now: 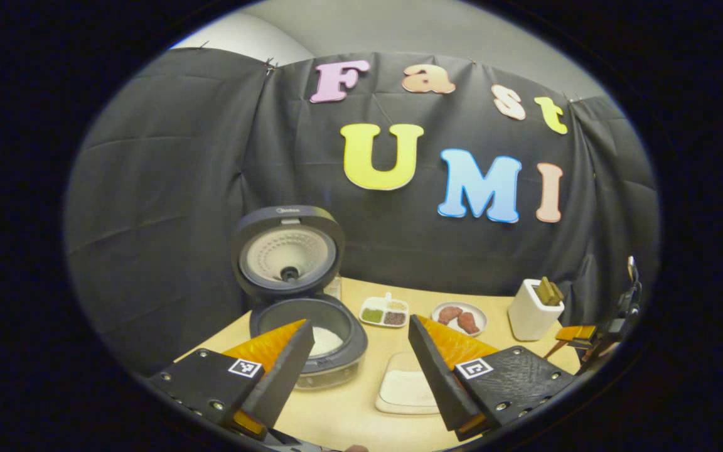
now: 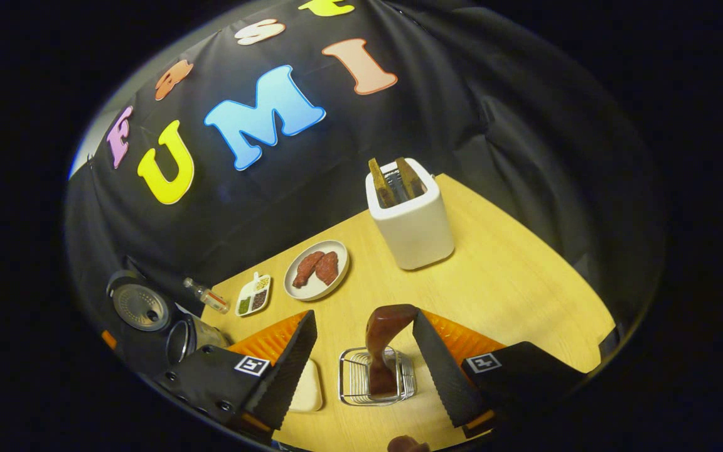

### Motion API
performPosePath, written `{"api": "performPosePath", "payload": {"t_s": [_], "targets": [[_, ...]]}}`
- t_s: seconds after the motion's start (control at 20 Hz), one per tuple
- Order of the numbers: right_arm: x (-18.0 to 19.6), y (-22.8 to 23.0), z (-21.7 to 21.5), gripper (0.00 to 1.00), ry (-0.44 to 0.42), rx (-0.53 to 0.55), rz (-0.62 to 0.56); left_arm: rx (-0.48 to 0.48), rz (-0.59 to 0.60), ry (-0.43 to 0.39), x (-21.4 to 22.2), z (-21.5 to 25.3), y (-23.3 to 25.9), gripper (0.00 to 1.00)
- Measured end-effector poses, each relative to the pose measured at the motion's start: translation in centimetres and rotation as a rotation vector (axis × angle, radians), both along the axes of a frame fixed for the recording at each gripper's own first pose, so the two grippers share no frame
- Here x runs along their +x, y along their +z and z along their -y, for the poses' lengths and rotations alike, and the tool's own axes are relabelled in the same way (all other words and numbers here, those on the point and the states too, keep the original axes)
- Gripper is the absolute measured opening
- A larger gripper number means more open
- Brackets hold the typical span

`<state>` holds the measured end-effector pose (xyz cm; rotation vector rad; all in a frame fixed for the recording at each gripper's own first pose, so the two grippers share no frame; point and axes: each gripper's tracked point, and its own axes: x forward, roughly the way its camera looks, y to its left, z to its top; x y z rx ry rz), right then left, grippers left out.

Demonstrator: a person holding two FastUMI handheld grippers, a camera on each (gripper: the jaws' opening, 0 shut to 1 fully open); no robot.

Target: Close the left gripper, press the button to open the rice cooker; take a wooden spoon from the chopstick holder with the right hand, scoop a spoonful of rice and pour it into the rice cooker, then put the wooden spoon back into the chopstick holder.

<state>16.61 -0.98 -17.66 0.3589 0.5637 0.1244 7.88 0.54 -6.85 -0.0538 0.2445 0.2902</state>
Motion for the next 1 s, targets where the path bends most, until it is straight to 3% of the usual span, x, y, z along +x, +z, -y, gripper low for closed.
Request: {"api": "performPosePath", "payload": {"t_s": [0.3, 0.55, 0.8, 0.85, 1.0], "targets": [[-2.2, 5.4, -2.9, 0.98, -0.007, -0.178, 0.194, -0.012, 0.076, 0.038, 3.0, -10.9, 7.0, 0.94], [-3.7, 9.2, -7.0, 0.98, 0.002, -0.19, 0.292, -0.092, 0.131, 0.022, 8.6, -17.7, 10.9, 0.94], [-5.8, 11.6, -9.0, 0.98, -0.043, -0.17, 0.333, -0.195, 0.029, 0.044, 15.7, -23.4, 9.4, 0.96], [-6.2, 12.2, -9.5, 0.98, -0.051, -0.155, 0.34, -0.235, 0.008, 0.035, 17.1, -23.7, 8.9, 0.93], [-6.9, 13.0, -9.3, 0.98, -0.085, -0.183, 0.361, -0.358, -0.043, 0.004, 20.4, -24.1, 6.9, 0.96]]}}
